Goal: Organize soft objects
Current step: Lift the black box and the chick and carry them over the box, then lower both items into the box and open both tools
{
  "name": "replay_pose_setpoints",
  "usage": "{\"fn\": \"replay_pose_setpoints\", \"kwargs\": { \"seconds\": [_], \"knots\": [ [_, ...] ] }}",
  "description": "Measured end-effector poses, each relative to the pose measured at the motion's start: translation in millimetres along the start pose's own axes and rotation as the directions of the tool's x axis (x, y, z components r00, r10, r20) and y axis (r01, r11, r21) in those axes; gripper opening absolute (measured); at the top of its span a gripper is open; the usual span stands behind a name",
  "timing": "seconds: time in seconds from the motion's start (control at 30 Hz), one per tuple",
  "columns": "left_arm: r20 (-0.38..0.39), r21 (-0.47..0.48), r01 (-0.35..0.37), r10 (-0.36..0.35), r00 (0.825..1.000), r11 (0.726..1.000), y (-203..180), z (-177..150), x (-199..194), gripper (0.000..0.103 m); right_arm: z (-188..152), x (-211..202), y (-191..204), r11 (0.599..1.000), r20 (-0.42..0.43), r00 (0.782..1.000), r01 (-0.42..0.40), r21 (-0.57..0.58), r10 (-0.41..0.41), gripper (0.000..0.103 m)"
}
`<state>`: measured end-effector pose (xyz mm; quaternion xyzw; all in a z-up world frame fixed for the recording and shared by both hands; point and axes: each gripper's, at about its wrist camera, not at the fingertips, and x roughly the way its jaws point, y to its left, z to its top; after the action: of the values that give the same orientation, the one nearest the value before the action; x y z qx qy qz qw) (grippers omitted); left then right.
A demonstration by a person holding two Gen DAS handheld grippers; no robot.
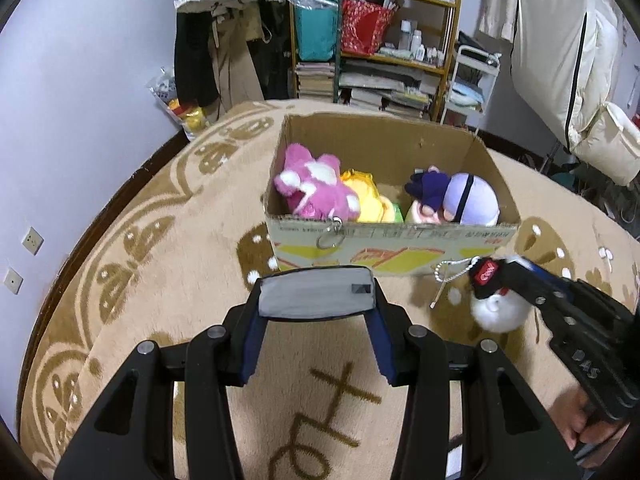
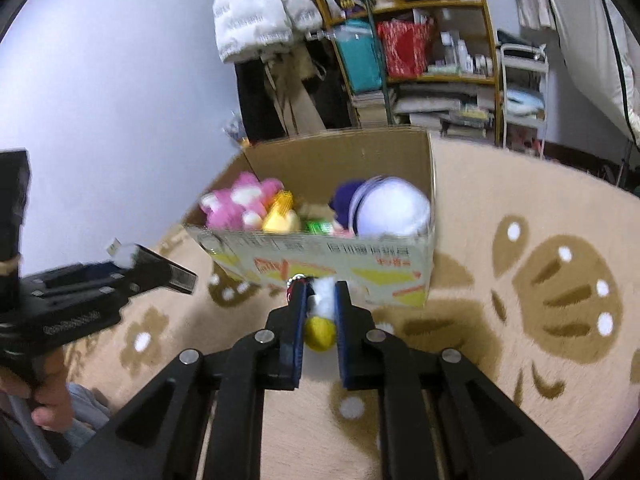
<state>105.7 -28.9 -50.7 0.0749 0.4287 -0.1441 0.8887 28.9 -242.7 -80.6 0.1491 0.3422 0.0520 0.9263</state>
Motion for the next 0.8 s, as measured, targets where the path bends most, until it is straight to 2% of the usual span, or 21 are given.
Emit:
{"fn": "replay_pose_setpoints", "kwargs": {
  "seconds": [0.23,0.47,0.63,0.8],
  "knots": [
    [0.106,-0.015,-0.031,0.033,0.994,0.999,3,14,-22,0.045,22,-32,14,0.999,0.115,0.992,-0.051,-0.011,0.052,0.014],
    [0.199,-0.024,-0.042,0.046,0.979,0.999,1,38,-25,0.045,51,-36,15,0.999,0.208,0.977,-0.029,-0.040,0.037,0.014],
    [0.222,-0.006,-0.047,0.047,0.974,0.999,-5,53,-13,0.045,68,-22,8,0.999,0.232,0.972,-0.023,-0.035,0.031,0.014],
    [0.216,0.013,-0.058,0.054,0.975,0.998,-11,63,4,0.045,81,-3,7,0.996,0.244,0.970,0.030,-0.078,-0.010,0.014]
  ]
}}
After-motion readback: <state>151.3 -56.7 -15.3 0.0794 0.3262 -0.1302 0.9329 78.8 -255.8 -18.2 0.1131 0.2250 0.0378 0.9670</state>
